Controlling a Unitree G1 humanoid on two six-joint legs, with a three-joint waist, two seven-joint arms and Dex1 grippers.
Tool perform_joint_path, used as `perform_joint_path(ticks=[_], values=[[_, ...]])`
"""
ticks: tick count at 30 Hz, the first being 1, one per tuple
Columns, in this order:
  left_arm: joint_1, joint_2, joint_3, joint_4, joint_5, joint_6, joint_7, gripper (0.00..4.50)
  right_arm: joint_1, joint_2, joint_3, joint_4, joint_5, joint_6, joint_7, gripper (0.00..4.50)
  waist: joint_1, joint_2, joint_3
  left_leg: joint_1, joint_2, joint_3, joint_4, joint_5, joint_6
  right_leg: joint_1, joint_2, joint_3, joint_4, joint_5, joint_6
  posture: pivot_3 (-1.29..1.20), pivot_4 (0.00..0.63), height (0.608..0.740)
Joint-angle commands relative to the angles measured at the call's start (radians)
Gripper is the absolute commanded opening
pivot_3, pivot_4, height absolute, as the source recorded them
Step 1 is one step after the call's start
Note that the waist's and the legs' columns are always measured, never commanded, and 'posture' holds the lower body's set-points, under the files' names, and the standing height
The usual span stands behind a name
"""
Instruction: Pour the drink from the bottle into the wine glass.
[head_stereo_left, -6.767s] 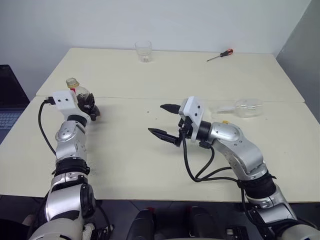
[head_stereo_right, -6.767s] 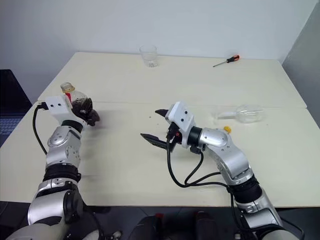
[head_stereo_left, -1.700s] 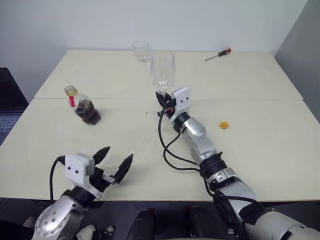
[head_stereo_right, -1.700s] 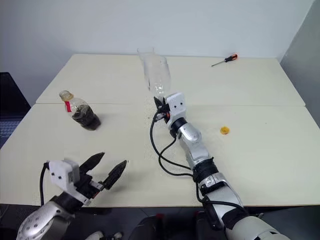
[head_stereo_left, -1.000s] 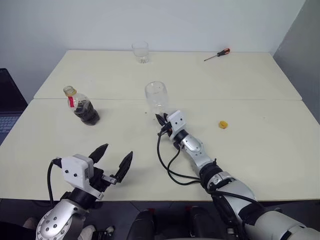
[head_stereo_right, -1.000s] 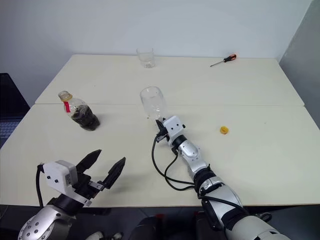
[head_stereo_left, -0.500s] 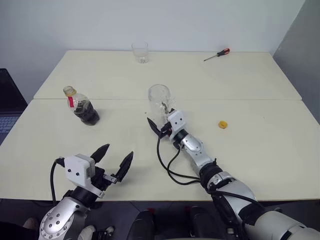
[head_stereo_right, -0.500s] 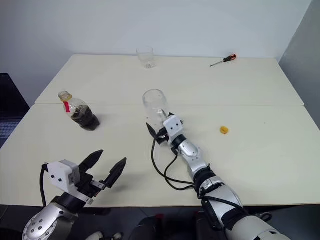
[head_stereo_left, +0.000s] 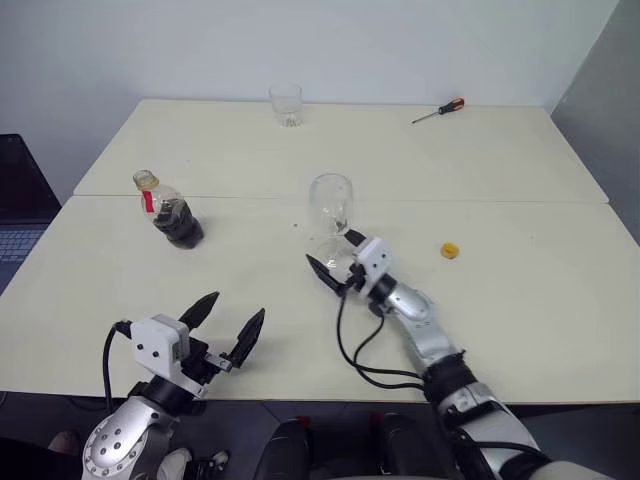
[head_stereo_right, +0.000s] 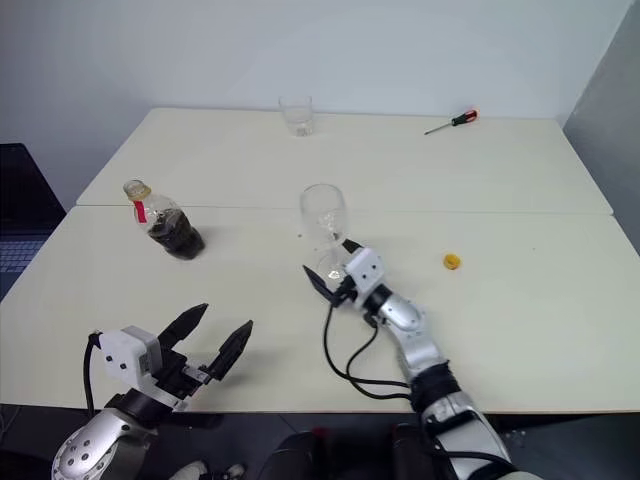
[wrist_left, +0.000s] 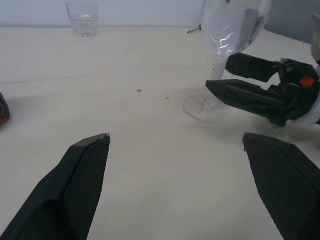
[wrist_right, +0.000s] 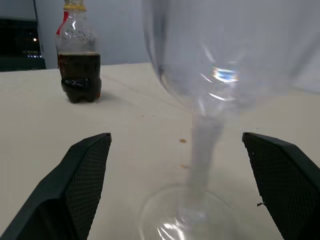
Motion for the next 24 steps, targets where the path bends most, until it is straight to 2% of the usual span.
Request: perform_joint_path(ticks=[1, 7, 11, 15, 18, 24], values=[[0.002, -0.002, -0.004, 0.005, 0.007, -0.037, -0.013, 4.50, 0.051, -0.059, -0.022, -0.193, 0.033, 0.105, 0.028, 4.48, -0.001, 0.000, 0.000, 0.000, 0.000, 0.000, 0.000, 0.000, 0.000, 0.000, 0.000, 0.000, 0.000, 0.000, 0.000, 0.00, 0.150, 0.740], [-0.018, -0.007, 0.008, 0.073, 0.016, -0.062, -0.011, 4.50, 0.202, -0.223, -0.084, -0.507, 0.097, 0.295, 0.062, 4.48, -0.001, 0.000, 0.000, 0.000, 0.000, 0.000, -0.001, 0.000, 0.000, 0.000, 0.001, 0.000, 0.000, 0.000, 0.000, 0.00, 0.150, 0.740], [-0.072, -0.014, 0.072, 0.142, 0.011, 0.004, 0.090, 4.50, 0.323, -0.339, -0.137, -0.742, 0.166, 0.399, 0.102, 4.48, 0.001, 0.000, 0.000, 0.000, 0.000, -0.001, 0.000, 0.000, 0.000, 0.001, 0.000, -0.001, -0.001, 0.000, 0.000, 0.00, 0.150, 0.740], [-0.162, -0.027, 0.137, 0.245, 0.034, 0.038, 0.212, 4.50, 0.416, -0.438, -0.187, -0.939, 0.266, 0.473, 0.152, 4.48, 0.002, -0.001, 0.000, 0.001, 0.000, -0.002, 0.000, 0.000, 0.000, 0.004, 0.001, -0.003, -0.002, 0.000, 0.000, 0.00, 0.150, 0.740], [-0.260, -0.028, 0.157, 0.335, 0.064, 0.020, 0.272, 4.50, 0.455, -0.493, -0.250, -1.047, 0.369, 0.534, 0.174, 4.48, 0.003, -0.002, 0.000, 0.011, 0.000, -0.004, -0.001, 0.000, 0.000, 0.017, 0.001, -0.005, -0.008, 0.000, 0.000, 0.00, 0.150, 0.740], [-0.490, 0.008, 0.114, 0.505, 0.169, -0.054, 0.307, 4.50, 0.496, -0.551, -0.309, -1.160, 0.510, 0.645, 0.172, 4.48, 0.011, -0.006, -0.002, 0.013, -0.001, -0.004, -0.001, 0.000, 0.000, 0.020, 0.001, -0.005, -0.009, 0.000, 0.001, 0.00, 0.150, 0.740]])
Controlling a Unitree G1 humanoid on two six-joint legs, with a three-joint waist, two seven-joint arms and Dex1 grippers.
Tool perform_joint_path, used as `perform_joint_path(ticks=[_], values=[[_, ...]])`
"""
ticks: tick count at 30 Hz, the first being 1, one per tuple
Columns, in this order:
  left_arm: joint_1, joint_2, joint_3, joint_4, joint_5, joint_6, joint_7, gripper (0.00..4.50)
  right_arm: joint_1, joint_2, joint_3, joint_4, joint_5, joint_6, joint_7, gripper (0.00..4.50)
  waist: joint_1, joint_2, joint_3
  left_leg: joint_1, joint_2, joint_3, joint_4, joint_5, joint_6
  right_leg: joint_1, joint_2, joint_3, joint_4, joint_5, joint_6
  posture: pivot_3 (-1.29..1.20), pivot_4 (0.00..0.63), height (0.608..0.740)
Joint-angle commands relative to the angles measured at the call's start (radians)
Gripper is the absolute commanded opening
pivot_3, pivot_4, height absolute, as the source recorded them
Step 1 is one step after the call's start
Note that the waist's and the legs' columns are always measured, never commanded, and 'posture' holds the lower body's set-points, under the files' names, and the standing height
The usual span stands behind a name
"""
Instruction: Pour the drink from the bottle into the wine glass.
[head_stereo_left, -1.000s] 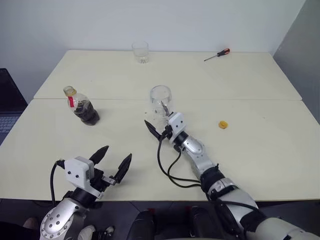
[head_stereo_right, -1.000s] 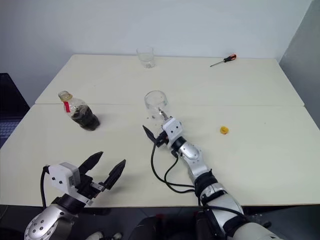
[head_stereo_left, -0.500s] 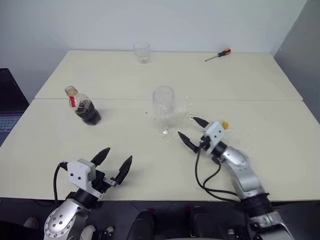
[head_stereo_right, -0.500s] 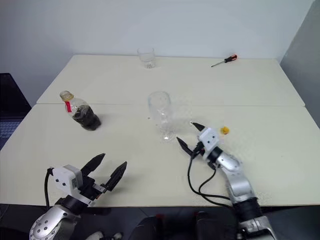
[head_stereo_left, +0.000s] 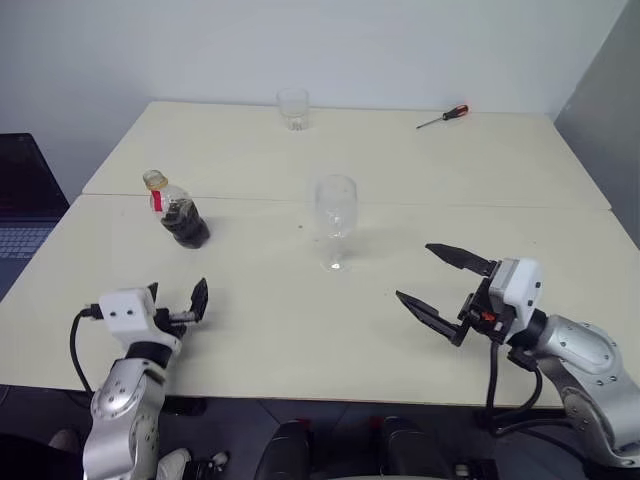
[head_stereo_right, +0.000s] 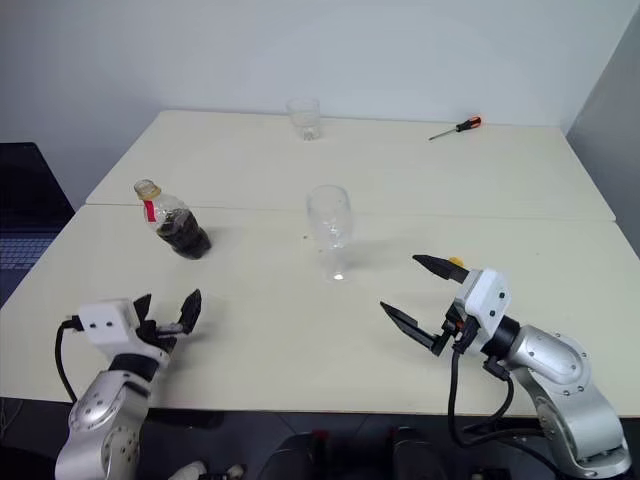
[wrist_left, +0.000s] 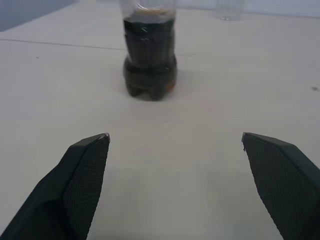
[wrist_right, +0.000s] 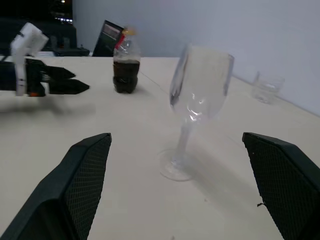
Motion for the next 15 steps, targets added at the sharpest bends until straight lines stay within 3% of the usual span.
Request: perform_joint_path(ticks=[1, 7, 15], values=[[-0.102, 0.030, -0.021, 0.062, 0.067, -0.068, 0.010, 4.50, 0.014, -0.022, -0.038, -0.078, 0.087, 0.053, -0.002, 4.48, 0.001, -0.001, 0.000, 0.000, 0.000, 0.000, 0.000, 0.000, 0.000, 0.000, 0.000, 0.000, 0.000, 0.000, 0.000, 0.00, 0.150, 0.740], [-0.228, 0.048, -0.035, 0.142, 0.127, -0.102, 0.032, 4.50, 0.047, -0.048, -0.060, -0.153, 0.203, 0.138, -0.022, 4.48, 0.000, -0.001, 0.000, 0.000, 0.000, 0.001, 0.000, 0.000, 0.000, 0.000, -0.001, 0.000, 0.000, 0.000, 0.000, 0.00, 0.150, 0.740], [-0.279, 0.084, -0.018, 0.196, 0.150, -0.122, 0.044, 4.50, 0.071, -0.060, -0.086, -0.194, 0.266, 0.176, -0.055, 4.48, -0.003, -0.002, 0.000, 0.001, 0.000, 0.001, 0.000, 0.000, 0.000, 0.000, -0.001, 0.000, 0.000, 0.000, 0.000, 0.00, 0.150, 0.740]])
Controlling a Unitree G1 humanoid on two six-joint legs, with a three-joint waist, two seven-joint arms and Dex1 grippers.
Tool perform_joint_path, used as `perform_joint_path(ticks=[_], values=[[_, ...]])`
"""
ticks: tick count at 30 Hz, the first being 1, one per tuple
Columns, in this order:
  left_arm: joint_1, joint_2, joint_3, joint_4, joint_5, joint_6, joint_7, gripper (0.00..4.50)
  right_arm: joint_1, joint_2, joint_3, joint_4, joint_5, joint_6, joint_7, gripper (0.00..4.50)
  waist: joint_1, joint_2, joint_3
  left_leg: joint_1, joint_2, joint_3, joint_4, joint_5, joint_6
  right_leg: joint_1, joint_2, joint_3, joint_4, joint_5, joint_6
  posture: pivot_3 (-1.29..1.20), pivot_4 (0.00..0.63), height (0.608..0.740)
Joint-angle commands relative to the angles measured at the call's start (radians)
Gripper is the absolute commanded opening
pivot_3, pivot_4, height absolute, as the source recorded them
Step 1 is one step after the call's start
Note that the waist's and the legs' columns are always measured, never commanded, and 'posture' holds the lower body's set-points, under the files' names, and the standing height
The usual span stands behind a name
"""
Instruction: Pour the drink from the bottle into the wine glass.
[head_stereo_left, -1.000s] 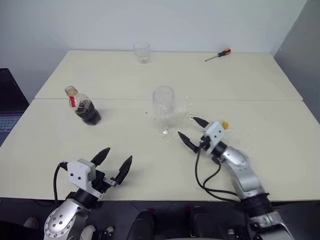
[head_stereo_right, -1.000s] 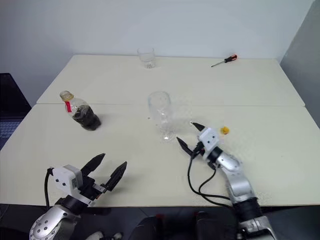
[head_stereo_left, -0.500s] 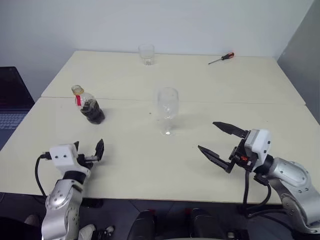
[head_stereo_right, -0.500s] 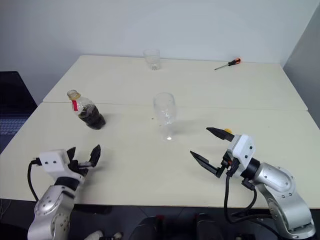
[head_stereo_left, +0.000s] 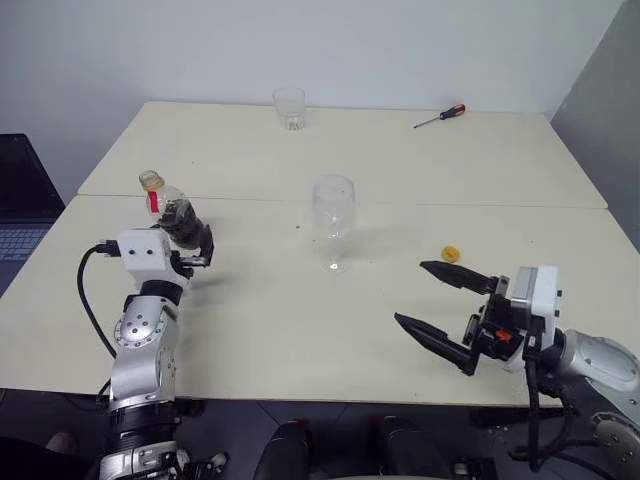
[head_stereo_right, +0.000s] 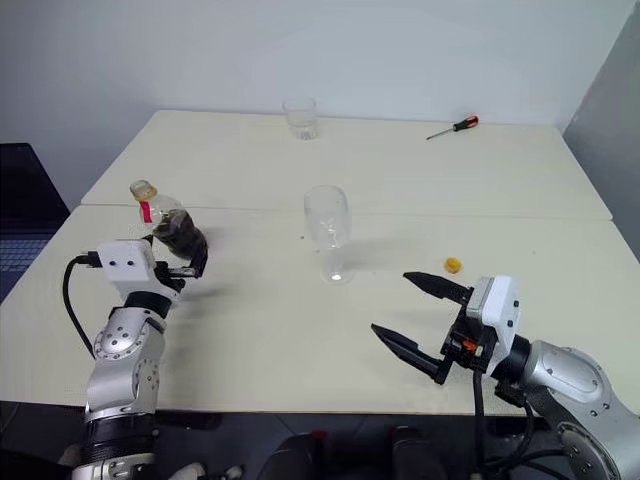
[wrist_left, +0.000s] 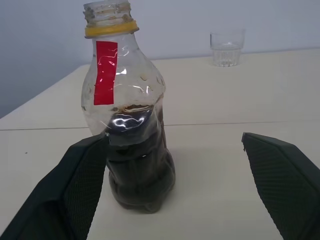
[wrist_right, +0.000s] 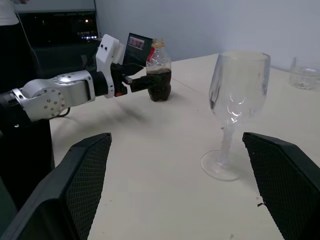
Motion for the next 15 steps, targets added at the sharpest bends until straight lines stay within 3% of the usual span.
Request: perform_joint_path(ticks=[1, 9, 15], values=[[-0.034, 0.029, 0.024, 0.012, 0.019, -0.039, 0.016, 4.50, -0.006, -0.011, -0.029, -0.042, 0.032, 0.003, -0.015, 4.48, 0.000, 0.000, 0.000, 0.000, 0.000, 0.000, 0.000, 0.000, 0.000, 0.000, 0.000, 0.000, 0.000, 0.000, 0.000, 0.00, 0.150, 0.740], [-0.079, 0.050, 0.033, 0.096, 0.029, -0.090, 0.032, 4.50, -0.016, -0.007, -0.025, -0.028, 0.030, -0.002, -0.021, 4.48, 0.000, 0.000, 0.000, 0.000, 0.000, 0.000, 0.000, 0.000, 0.000, 0.000, 0.000, 0.000, 0.000, 0.000, 0.000, 0.00, 0.150, 0.740], [-0.182, 0.081, 0.036, 0.259, 0.032, -0.158, 0.024, 4.50, 0.001, -0.021, -0.023, -0.047, 0.054, 0.005, -0.005, 4.48, 0.000, -0.001, 0.000, 0.000, 0.000, 0.000, 0.000, 0.000, 0.000, 0.000, 0.000, -0.001, 0.000, 0.000, 0.000, 0.00, 0.150, 0.740]])
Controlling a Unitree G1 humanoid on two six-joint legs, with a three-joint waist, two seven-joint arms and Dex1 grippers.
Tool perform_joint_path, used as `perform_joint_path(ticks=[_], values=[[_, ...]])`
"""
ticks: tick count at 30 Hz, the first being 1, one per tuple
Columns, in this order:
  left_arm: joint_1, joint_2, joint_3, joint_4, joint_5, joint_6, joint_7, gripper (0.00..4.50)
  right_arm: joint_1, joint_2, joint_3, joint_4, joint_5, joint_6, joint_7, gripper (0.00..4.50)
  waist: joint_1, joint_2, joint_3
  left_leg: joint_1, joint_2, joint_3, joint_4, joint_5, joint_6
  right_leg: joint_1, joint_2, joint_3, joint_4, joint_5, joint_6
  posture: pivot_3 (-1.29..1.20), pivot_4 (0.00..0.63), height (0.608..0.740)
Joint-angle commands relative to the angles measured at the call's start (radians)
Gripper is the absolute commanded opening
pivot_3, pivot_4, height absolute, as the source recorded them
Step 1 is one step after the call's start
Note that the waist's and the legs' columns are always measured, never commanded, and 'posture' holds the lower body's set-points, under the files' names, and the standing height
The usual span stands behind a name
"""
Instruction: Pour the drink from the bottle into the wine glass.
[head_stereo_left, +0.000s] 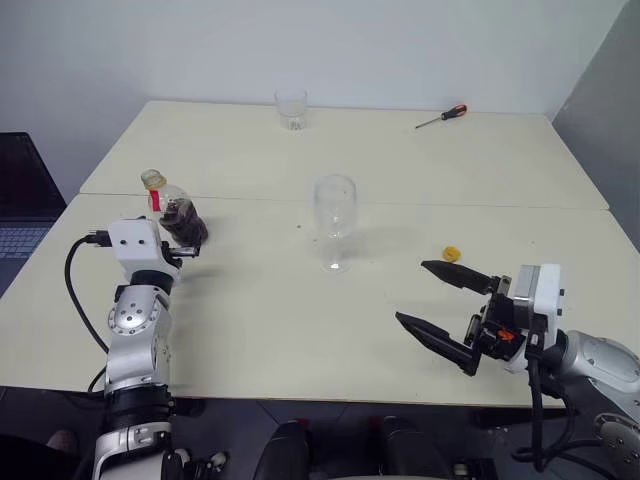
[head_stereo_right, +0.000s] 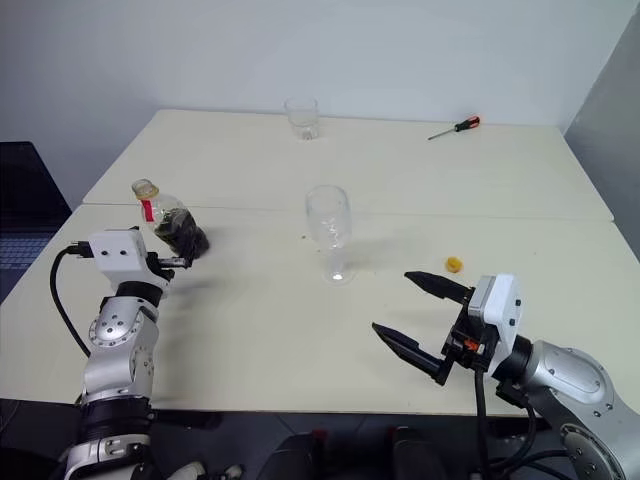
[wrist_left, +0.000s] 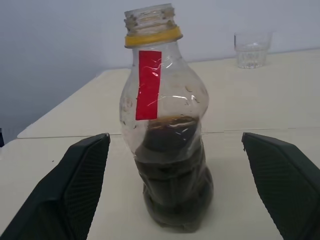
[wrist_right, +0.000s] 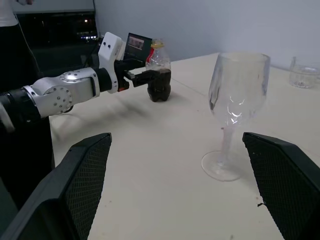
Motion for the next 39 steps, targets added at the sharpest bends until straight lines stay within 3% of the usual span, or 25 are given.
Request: perform_joint_path(ticks=[1, 17, 39], values=[[-0.062, 0.030, 0.016, 0.070, 0.009, -0.066, -0.002, 4.50, 0.005, -0.017, -0.018, -0.046, 0.031, -0.003, 0.013, 4.48, 0.000, 0.000, 0.000, 0.000, 0.000, 0.000, 0.000, 0.000, 0.000, 0.000, 0.000, 0.000, 0.000, 0.000, 0.000, 0.00, 0.150, 0.740], [-0.310, 0.097, -0.008, 0.579, 0.023, -0.287, -0.085, 4.50, -0.023, -0.023, -0.007, -0.067, 0.042, 0.026, -0.041, 4.48, -0.002, -0.002, 0.000, 0.000, 0.000, 0.001, 0.000, 0.000, 0.000, 0.000, 0.000, -0.002, 0.000, 0.000, 0.000, 0.00, 0.150, 0.740], [-0.433, 0.142, -0.020, 0.802, 0.027, -0.352, -0.148, 4.50, -0.071, -0.009, 0.019, -0.049, 0.024, 0.047, -0.053, 4.48, -0.003, -0.004, 0.000, -0.001, 0.000, 0.001, 0.000, 0.000, 0.000, -0.001, 0.000, -0.002, 0.001, 0.000, 0.000, 0.00, 0.150, 0.740]])
